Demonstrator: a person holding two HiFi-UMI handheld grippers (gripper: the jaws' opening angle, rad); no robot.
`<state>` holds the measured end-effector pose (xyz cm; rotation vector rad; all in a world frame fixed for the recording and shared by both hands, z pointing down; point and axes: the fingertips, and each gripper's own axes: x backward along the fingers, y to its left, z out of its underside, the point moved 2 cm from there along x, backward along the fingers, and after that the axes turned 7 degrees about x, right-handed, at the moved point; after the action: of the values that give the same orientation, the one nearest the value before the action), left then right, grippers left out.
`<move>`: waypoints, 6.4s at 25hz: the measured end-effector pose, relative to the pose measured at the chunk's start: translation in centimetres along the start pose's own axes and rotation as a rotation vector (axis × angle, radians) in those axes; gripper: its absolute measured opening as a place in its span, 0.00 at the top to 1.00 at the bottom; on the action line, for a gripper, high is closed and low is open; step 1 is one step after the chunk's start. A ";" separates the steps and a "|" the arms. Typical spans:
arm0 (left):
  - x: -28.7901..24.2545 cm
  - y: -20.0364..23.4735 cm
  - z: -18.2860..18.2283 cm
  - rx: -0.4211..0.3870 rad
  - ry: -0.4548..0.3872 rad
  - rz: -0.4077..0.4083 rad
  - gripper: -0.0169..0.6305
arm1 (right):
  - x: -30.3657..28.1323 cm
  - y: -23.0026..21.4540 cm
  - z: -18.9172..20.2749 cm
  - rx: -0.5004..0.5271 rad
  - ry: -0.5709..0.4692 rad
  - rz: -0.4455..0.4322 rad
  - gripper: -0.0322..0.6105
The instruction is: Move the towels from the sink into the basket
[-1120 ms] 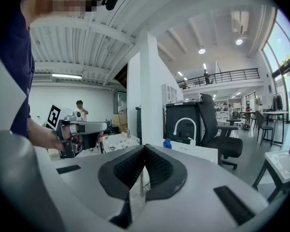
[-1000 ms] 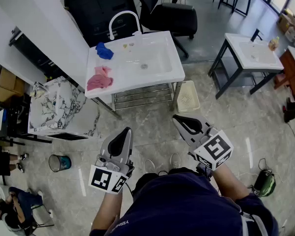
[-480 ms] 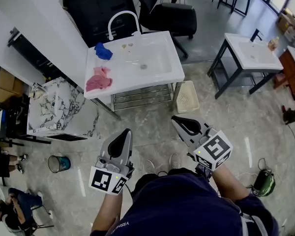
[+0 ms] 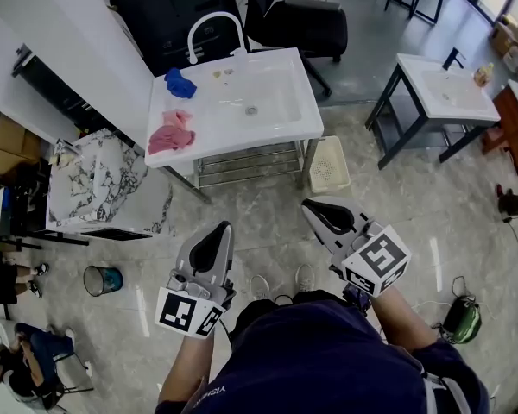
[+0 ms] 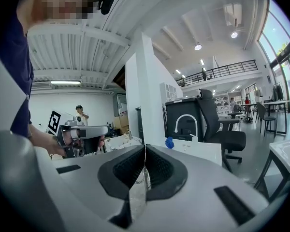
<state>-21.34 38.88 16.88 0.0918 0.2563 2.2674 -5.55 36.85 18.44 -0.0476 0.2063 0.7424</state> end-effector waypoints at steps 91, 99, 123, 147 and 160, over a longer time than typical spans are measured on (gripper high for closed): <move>-14.8 31.4 -4.4 -0.001 0.033 -0.043 0.97 | -32.7 -12.6 -4.2 0.013 0.053 -0.085 0.94; -20.5 32.7 -4.2 -0.002 0.049 -0.092 0.97 | -35.0 -18.4 -3.6 -0.004 0.047 -0.133 0.94; -31.8 33.7 -3.4 0.004 0.076 -0.197 0.97 | -38.7 -28.7 -1.7 -0.033 0.056 -0.271 0.94; -27.5 45.9 -3.8 0.042 0.104 -0.147 0.97 | -50.9 -24.2 -2.1 -0.044 0.120 -0.212 0.94; -25.6 53.2 -2.6 0.076 0.130 -0.128 0.97 | -58.8 -21.5 -1.0 -0.043 0.152 -0.177 0.94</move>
<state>-44.66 -14.63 26.31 -0.0319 0.4061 2.1392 -33.39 -18.29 28.78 -0.1613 0.3267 0.5667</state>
